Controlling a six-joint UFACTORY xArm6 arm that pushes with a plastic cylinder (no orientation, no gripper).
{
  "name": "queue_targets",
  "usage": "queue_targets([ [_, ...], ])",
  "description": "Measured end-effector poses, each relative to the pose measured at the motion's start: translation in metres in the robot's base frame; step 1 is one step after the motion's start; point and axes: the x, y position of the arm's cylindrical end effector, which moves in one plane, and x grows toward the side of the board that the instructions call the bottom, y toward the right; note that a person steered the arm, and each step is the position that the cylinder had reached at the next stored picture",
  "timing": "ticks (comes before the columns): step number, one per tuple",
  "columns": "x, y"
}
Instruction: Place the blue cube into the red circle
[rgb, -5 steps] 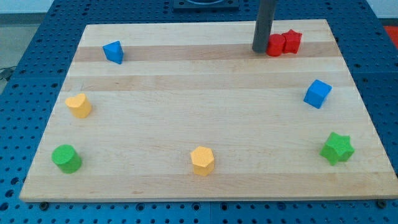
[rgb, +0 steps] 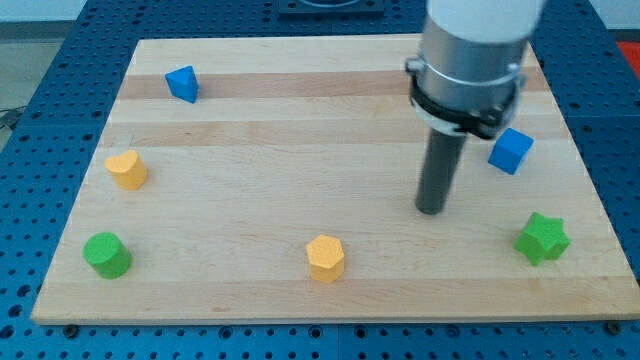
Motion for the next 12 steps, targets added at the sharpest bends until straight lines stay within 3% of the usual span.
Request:
queue_targets([
  [1, 0.007, 0.059],
  [4, 0.000, 0.097],
  [7, -0.102, 0.090],
  [9, -0.145, 0.088],
  [10, -0.146, 0.090],
  [11, -0.108, 0.099],
  [12, -0.106, 0.101],
])
